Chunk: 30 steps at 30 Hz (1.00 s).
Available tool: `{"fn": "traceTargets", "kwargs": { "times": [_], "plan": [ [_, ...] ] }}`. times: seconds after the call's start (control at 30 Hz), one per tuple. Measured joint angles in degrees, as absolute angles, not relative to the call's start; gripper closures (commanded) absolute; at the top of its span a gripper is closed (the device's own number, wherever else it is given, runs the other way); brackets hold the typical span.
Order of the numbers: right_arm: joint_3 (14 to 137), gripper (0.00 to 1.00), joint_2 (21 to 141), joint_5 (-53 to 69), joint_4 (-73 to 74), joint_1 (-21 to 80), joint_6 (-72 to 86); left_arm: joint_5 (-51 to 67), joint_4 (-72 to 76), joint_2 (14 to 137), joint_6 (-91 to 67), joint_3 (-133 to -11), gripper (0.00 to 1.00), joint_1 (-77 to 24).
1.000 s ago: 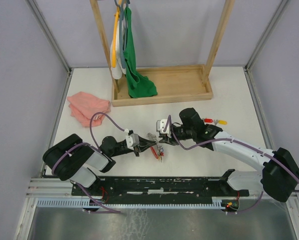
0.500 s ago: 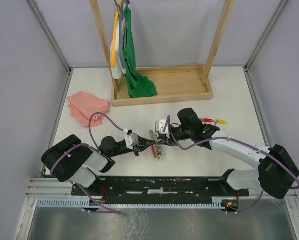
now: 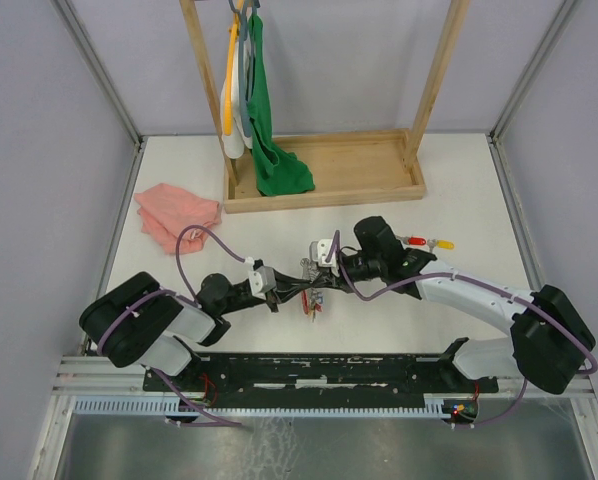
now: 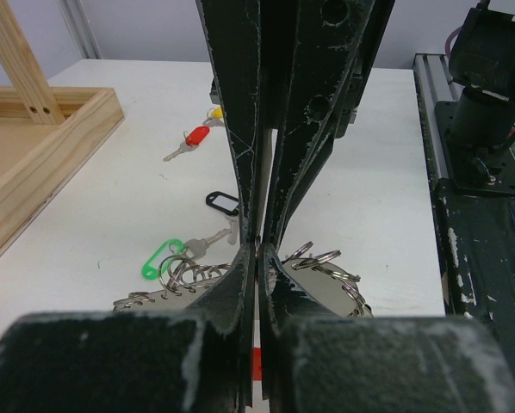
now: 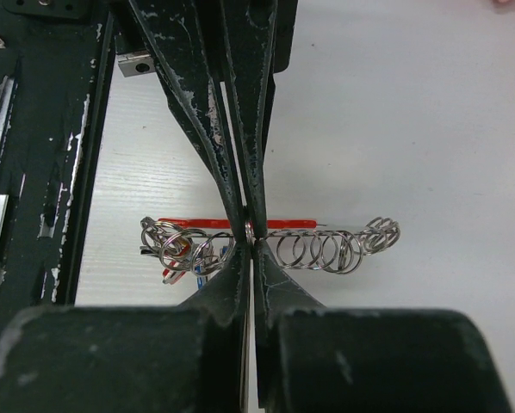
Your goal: Put the keys on the keyring
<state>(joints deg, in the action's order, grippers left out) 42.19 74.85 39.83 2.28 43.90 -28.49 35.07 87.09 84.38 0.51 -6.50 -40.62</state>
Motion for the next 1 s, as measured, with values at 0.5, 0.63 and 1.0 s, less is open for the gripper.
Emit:
{"fn": "traceTargets", "kwargs": {
  "times": [0.5, 0.63, 1.0],
  "plan": [
    [64.38, 0.99, 83.77, 27.81, 34.61, 48.4, -32.38, 36.21, 87.53, 88.99, 0.4, -6.48, 0.73, -40.6],
    [69.54, 0.99, 87.44, 22.92, 41.93, 50.35, -33.15, 36.32, 87.55, 88.99, 0.43, -6.5, 0.72, -40.62],
    [76.69, 0.99, 92.77, 15.29, 52.6, 52.86, -33.76, 36.77, 87.55, 90.0, 0.36, -7.03, 0.71, -40.62]
  ]
}}
